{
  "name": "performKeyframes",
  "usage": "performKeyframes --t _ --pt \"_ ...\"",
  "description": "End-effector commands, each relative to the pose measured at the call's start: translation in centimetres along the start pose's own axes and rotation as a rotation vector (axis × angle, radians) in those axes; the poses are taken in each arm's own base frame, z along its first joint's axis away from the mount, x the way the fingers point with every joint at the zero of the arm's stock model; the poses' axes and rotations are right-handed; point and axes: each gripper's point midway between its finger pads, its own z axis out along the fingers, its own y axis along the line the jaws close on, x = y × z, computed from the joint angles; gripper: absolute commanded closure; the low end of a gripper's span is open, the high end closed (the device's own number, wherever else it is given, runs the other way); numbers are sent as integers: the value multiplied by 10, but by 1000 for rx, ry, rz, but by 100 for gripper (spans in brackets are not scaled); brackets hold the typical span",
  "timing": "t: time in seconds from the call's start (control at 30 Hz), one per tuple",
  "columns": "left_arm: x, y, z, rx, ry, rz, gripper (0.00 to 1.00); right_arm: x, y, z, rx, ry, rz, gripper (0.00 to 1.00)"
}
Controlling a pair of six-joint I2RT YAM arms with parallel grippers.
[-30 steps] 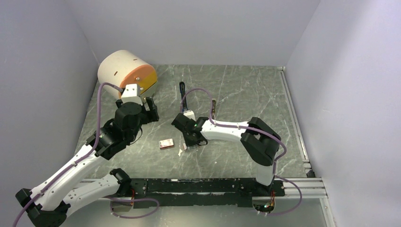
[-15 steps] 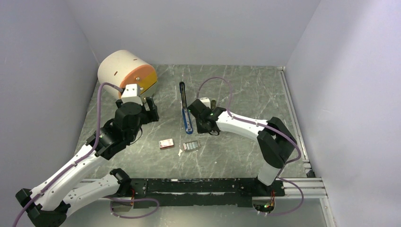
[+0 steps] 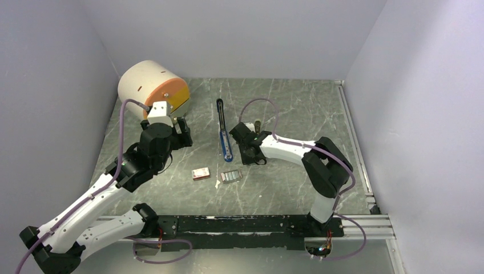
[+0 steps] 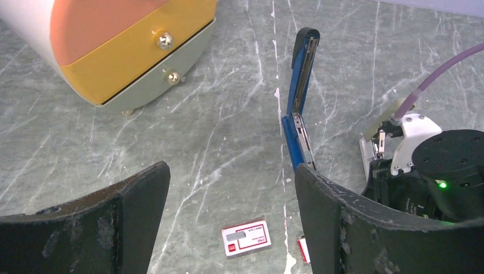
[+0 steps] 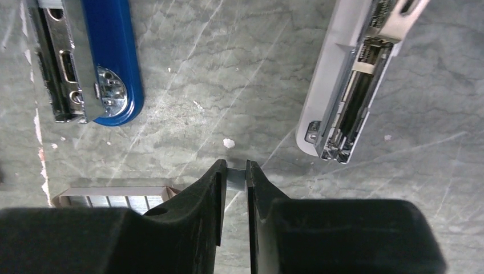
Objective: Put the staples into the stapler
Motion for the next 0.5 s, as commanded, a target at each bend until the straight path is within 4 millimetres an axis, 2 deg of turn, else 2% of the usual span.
performKeyframes --t 0.0,0.1,0.2,0.3,0.47 --pt "3 2 2 -10 2 -5 15 6 2 6 -23 41 -47 79" --pt "3 2 2 -8 2 -4 15 11 2 8 -22 72 -71 77" --pt "2 2 2 -10 1 -2 15 17 2 11 -21 112 -87 72" --pt "2 3 2 -15 2 1 15 17 1 10 -2 130 -80 65" --pt "1 3 1 -12 -4 -3 15 13 0 10 20 144 -62 64"
